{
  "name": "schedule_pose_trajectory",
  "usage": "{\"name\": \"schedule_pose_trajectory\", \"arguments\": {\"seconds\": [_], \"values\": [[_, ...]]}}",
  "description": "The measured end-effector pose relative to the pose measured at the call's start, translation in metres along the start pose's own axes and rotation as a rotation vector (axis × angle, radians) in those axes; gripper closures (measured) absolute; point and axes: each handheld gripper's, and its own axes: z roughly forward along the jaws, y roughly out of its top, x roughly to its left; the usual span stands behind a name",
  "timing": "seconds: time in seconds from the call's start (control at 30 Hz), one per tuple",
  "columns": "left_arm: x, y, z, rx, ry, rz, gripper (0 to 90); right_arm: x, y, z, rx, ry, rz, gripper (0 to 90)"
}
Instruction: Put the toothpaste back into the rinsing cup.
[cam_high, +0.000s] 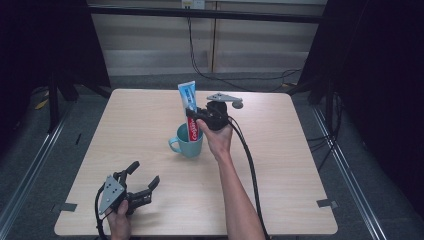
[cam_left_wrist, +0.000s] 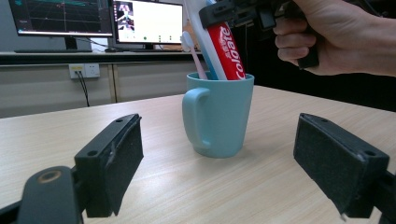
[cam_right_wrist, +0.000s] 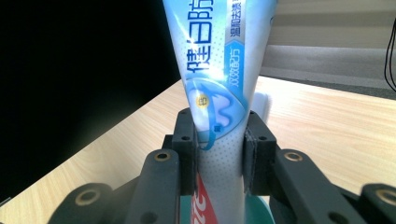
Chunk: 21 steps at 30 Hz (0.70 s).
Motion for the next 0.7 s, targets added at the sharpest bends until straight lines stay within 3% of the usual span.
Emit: {"name": "schedule_pose_trajectory", "arguments": {"seconds": [0.37,0.5,0.7], "values": [[0.001,0.000,0.000,0.001,0.001,0.010,15.6,-0.002,-0.014,-0.006,0.034,-0.009,-0.005,70.5],[0.001,0.000,0.000,0.002,0.001,0.011,15.6,-0.003,-0.021,-0.009,0.016,-0.007,0.021,70.1],[0.000,0.000,0.000,0.001,0.001,0.009,15.6,-0.002,-0.029,-0.010,0.047,-0.019,0.012,69.9]]}}
